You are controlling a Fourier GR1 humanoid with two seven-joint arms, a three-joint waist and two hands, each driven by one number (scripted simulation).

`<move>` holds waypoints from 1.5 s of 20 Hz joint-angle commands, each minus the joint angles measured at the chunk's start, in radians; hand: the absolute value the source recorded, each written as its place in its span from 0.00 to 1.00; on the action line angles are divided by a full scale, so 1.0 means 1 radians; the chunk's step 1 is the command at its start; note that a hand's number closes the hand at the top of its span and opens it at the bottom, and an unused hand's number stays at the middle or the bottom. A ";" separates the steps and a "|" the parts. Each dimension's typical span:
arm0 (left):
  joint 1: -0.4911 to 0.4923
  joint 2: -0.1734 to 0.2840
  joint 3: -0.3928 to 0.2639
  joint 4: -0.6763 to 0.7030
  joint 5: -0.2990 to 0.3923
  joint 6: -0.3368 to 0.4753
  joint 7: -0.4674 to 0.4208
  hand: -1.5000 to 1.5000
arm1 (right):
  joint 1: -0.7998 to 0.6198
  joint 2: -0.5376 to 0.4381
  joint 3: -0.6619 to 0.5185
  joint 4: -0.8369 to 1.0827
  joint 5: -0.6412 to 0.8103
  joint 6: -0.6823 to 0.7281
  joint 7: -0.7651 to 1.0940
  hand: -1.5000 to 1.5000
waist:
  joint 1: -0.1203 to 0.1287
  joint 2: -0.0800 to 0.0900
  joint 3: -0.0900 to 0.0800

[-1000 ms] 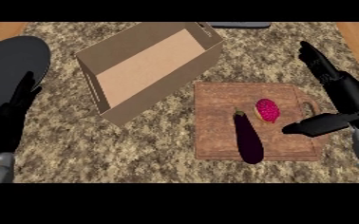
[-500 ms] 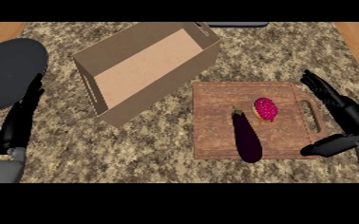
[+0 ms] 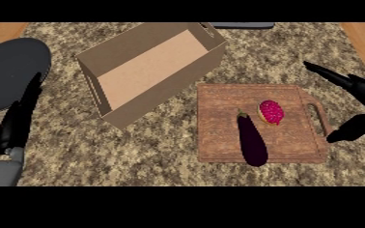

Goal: Pick the cupcake from the cutting board and place it in the cardboard box

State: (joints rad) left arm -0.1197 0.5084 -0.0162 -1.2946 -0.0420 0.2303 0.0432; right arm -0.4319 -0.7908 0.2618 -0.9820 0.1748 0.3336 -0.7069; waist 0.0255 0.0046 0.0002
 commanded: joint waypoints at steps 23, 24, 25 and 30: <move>0.010 -0.086 0.073 -0.006 -0.104 -0.040 0.022 0.50 | -0.151 0.222 0.074 0.005 0.477 0.186 0.294 0.00 | -0.021 -0.004 0.000; -0.016 -0.068 0.091 -0.014 -0.108 -0.051 0.044 0.50 | -0.139 0.203 0.068 -0.043 0.483 0.218 0.271 0.00 | -0.023 -0.005 0.000; -0.009 -0.083 0.075 -0.037 -0.111 -0.057 0.062 0.50 | -0.145 0.247 0.065 0.036 0.506 0.152 0.239 0.00 | -0.020 -0.004 0.000; -0.012 -0.094 0.120 0.074 -0.128 -0.061 -0.060 0.50 | -0.145 0.266 0.020 -0.022 0.502 0.235 0.225 0.00 | -0.023 -0.004 0.000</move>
State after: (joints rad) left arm -0.1138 0.4213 0.0801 -1.2901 -0.1497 0.1753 0.0378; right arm -0.5814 -0.5452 0.3052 -1.0037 0.6547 0.5481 -0.4454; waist 0.0039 0.0003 0.0000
